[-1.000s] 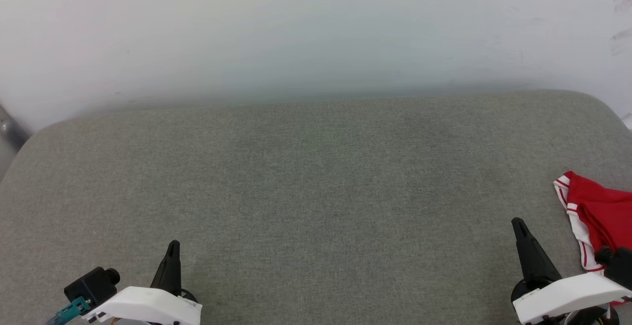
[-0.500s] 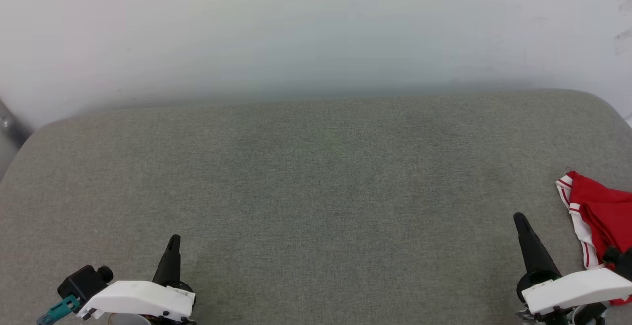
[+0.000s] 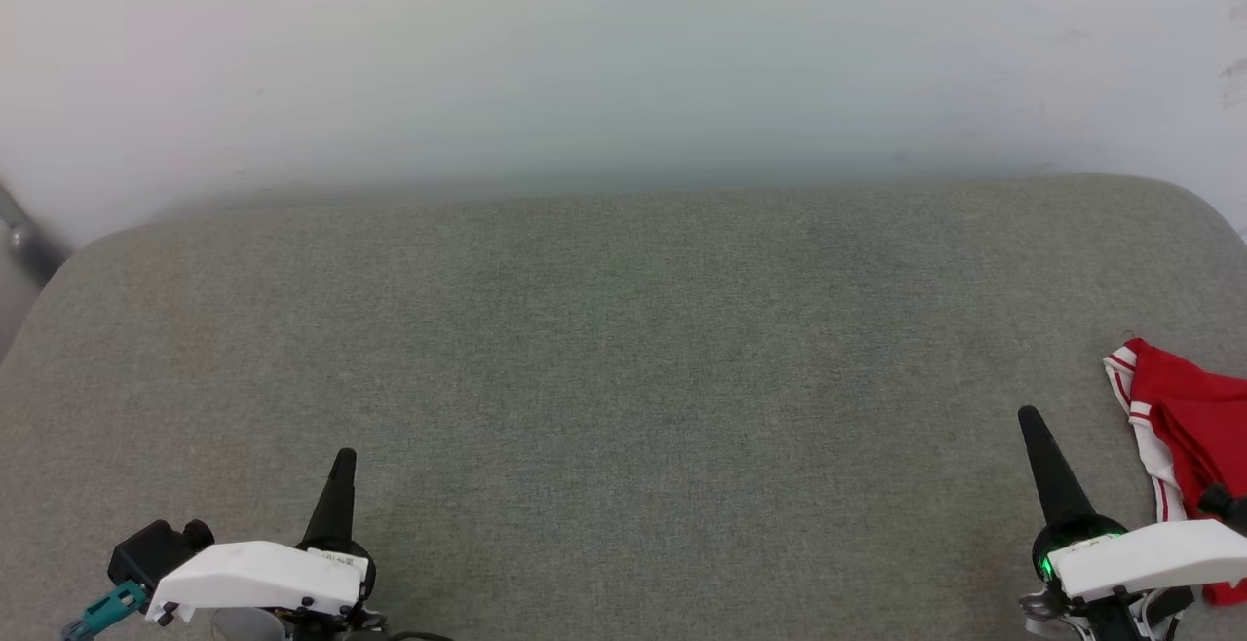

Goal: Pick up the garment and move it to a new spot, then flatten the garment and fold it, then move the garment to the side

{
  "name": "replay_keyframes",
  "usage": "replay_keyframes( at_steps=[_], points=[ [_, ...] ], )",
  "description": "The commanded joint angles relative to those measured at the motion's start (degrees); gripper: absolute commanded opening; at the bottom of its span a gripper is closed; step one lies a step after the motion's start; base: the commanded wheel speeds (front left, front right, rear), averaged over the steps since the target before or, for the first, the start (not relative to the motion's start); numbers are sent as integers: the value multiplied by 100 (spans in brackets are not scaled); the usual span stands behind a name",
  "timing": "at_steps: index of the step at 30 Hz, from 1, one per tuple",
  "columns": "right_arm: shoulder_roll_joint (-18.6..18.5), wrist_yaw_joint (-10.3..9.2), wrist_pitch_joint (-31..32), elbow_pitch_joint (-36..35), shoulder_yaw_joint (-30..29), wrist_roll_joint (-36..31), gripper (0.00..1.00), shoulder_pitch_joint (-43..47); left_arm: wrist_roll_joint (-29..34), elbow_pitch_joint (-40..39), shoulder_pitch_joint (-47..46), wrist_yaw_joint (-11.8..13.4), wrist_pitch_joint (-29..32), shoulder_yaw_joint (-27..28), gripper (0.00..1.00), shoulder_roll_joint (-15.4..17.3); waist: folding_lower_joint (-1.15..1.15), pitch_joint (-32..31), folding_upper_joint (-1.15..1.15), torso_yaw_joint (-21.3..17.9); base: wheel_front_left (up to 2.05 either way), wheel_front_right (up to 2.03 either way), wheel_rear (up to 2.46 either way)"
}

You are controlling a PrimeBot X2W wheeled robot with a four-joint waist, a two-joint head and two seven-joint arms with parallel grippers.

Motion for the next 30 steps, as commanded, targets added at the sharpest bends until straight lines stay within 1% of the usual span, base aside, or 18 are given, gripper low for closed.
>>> replay_keyframes(
  at_steps=[1,18,30],
  points=[
    [12,0,38,-9,-17,153,0,-133,-124,-35,-147,-56,41,57,0,-13,0,2,0,3,0,0,0],
    [22,0,101,186,-74,1158,0,-283,-890,31,-257,-239,291,310,0,-177,0,36,0,39,0,0,0],
    [27,-1,146,300,-106,1735,0,-361,-1333,74,-316,-352,444,452,0,-269,0,58,0,63,0,0,0]
  ],
)
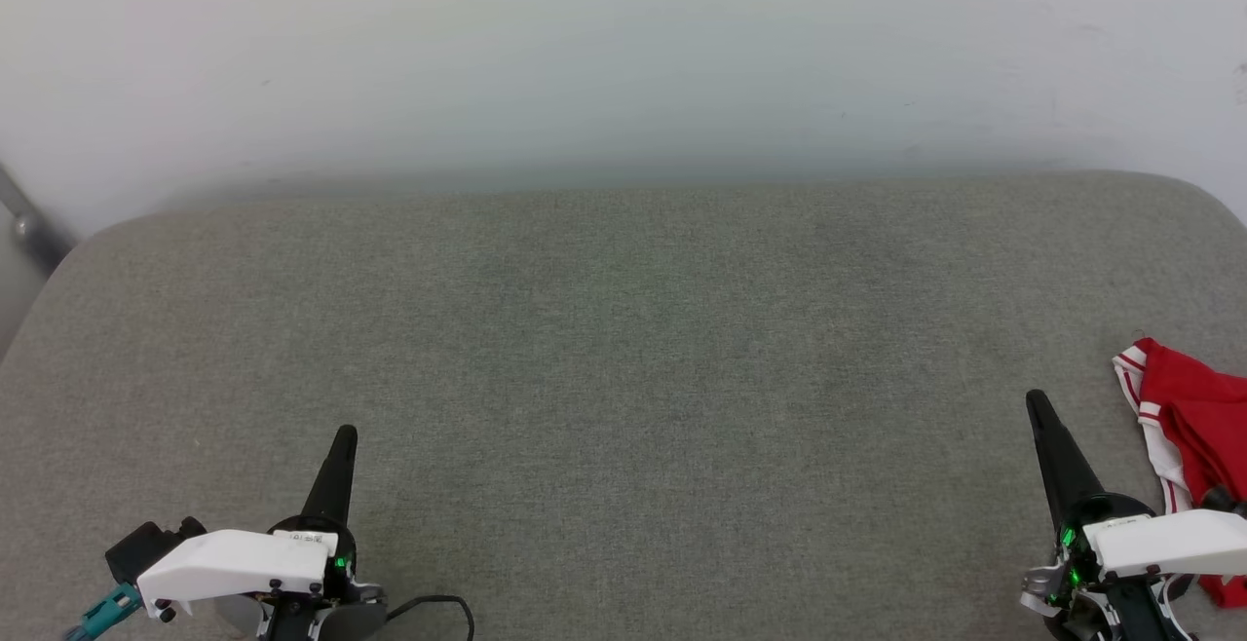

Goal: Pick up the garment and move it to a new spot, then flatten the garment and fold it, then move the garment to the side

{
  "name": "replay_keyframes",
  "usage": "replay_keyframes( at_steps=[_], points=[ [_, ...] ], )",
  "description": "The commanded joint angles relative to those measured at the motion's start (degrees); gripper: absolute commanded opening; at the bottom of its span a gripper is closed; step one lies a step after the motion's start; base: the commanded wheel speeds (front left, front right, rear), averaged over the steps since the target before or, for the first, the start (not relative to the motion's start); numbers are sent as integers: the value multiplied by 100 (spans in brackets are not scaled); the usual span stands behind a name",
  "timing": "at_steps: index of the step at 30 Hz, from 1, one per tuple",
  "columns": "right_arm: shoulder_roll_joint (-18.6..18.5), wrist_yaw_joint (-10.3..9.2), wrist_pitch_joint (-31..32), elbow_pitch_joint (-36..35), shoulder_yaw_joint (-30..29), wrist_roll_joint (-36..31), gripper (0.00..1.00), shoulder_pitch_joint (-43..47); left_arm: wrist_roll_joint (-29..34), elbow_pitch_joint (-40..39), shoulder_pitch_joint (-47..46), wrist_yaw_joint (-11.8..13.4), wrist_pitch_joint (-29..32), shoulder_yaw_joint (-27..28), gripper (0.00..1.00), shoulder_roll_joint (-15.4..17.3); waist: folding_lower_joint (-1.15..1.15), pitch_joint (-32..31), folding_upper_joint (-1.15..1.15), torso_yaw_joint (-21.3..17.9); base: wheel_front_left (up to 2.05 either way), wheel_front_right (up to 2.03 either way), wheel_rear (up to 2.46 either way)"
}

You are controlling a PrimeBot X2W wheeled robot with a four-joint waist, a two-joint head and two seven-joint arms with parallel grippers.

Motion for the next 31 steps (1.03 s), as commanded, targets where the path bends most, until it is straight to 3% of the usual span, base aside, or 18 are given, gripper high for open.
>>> replay_keyframes(
  at_steps=[1,31],
  points=[
    [14,-1,24,-1,-15,95,0,-118,-67,-10,-124,-59,31,45,0,-4,0,1,0,1,0,0,0],
    [29,-1,112,263,-87,1421,0,-298,-1081,83,-242,-304,370,375,0,-227,0,60,0,66,0,0,0]
  ],
)
